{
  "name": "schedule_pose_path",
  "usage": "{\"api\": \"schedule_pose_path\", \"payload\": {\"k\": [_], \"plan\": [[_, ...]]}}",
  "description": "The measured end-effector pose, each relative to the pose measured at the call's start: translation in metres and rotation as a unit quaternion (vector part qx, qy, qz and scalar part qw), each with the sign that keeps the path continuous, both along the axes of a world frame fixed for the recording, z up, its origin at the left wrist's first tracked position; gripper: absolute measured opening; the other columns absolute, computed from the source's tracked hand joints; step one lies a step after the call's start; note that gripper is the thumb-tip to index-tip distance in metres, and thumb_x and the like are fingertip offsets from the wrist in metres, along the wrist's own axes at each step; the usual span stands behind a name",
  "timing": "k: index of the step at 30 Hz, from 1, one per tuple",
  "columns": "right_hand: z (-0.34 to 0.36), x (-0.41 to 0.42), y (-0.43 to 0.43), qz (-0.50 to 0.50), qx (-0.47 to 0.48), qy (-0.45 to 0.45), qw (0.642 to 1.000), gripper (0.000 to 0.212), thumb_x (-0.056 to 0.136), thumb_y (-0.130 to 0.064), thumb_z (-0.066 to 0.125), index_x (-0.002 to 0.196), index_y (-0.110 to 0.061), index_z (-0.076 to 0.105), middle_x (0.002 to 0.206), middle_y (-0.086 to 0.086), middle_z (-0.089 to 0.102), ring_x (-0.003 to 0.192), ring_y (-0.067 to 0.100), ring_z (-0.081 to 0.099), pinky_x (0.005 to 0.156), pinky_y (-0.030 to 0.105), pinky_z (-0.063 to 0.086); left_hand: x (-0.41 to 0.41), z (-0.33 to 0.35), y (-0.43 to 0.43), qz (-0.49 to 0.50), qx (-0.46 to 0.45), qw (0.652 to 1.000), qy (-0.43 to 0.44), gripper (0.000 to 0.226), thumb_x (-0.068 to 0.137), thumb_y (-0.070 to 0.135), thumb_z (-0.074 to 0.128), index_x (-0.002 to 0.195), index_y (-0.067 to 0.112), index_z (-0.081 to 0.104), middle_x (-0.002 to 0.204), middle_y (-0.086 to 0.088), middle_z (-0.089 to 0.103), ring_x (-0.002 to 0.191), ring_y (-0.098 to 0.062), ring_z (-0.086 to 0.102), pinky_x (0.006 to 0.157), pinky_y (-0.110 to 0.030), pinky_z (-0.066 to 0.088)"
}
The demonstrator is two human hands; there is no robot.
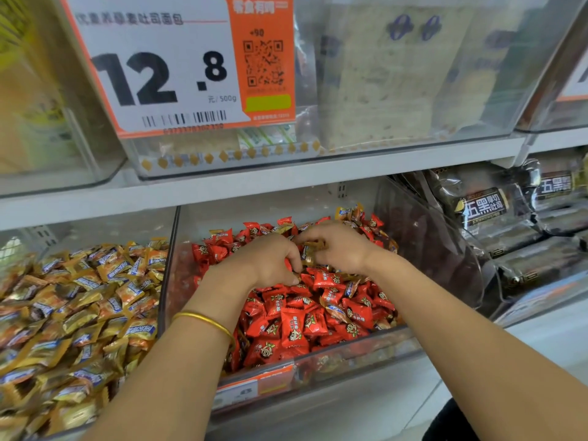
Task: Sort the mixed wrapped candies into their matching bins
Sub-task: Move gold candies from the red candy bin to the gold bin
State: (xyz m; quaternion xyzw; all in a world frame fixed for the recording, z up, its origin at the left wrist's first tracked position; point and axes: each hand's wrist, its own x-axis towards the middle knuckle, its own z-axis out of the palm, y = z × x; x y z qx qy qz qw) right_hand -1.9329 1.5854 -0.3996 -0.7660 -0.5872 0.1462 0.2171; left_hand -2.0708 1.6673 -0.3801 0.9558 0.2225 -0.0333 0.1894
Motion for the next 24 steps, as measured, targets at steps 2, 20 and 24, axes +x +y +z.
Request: {"api": "schedule_pose_path", "payload": {"k": [2,20,24], "plan": [[-0.007,0.0,0.004,0.022,-0.042,-0.065,0.997,0.037,0.088,-0.014,0.061,0.124,-0.022,0.06,0.127,0.003,0.056,0.12,0.02,0.047,0.1,0.027,0.036,0.0,-0.003,0.002,0.011,-0.009,1.0,-0.028,0.014,0.086,0.018,0.065,0.098,0.015,0.072,0.111,0.003,0.062,0.108,-0.012,0.054,0.092,-0.02,0.038],[0.016,0.02,-0.03,-0.243,0.072,0.482,0.839,0.014,0.093,-0.022,0.058,0.103,-0.013,0.061,0.072,0.002,0.052,0.045,0.008,0.039,0.033,0.014,0.032,0.008,-0.012,0.007,0.026,0.005,1.0,-0.007,0.019,0.085,0.022,0.067,0.104,0.023,0.07,0.132,0.001,0.055,0.123,-0.02,0.048,0.104,-0.04,0.04],[0.007,0.021,-0.032,-0.217,0.001,0.271,0.938,0.019,0.085,-0.028,0.068,0.096,-0.017,0.058,0.069,0.001,0.052,0.047,0.009,0.04,0.037,0.019,0.033,0.006,-0.007,0.009,0.073,0.018,0.994,-0.081,0.013,0.09,0.026,0.061,0.092,0.017,0.071,0.111,0.001,0.066,0.104,-0.018,0.059,0.093,-0.039,0.047]]}}
